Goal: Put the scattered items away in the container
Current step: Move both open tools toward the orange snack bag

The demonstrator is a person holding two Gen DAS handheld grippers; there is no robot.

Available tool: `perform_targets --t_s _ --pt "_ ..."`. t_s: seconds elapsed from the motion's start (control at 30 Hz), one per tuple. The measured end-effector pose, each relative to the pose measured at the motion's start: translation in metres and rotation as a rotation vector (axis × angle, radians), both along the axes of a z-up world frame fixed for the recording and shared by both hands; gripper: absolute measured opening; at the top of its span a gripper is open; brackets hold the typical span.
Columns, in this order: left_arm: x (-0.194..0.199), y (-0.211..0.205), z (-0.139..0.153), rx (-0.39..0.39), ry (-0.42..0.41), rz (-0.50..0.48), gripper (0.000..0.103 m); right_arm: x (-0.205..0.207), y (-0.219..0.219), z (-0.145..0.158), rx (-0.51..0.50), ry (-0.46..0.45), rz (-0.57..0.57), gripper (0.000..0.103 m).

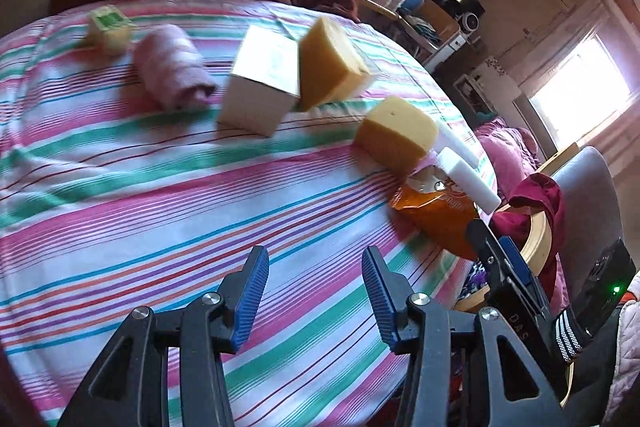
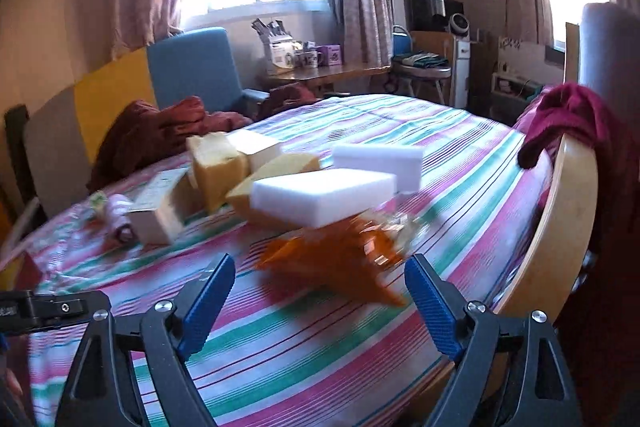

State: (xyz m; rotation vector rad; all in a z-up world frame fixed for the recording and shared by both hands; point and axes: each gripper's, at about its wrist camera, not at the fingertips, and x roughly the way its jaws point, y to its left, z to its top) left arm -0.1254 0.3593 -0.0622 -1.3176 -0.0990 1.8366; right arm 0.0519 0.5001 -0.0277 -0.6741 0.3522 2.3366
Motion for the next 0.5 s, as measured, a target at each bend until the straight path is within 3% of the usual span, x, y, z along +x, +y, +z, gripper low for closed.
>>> perform_targets --t_s 0.2,0.37,0.5 --pt "-0.004 0.049 -0.001 0.049 -0.026 -0.062 0.049 -0.021 0.024 0.001 0.046 -0.133 0.026 0.101" --pt "-0.010 0.090 -0.012 0.055 -0.099 -0.117 0.049 -0.040 0.026 -0.013 0.119 -0.334 0.030 0.102" --pt "-0.012 0.111 -0.021 0.090 -0.152 -0.173 0.050 -0.046 0.037 -0.032 0.006 -0.372 0.116 0.082"
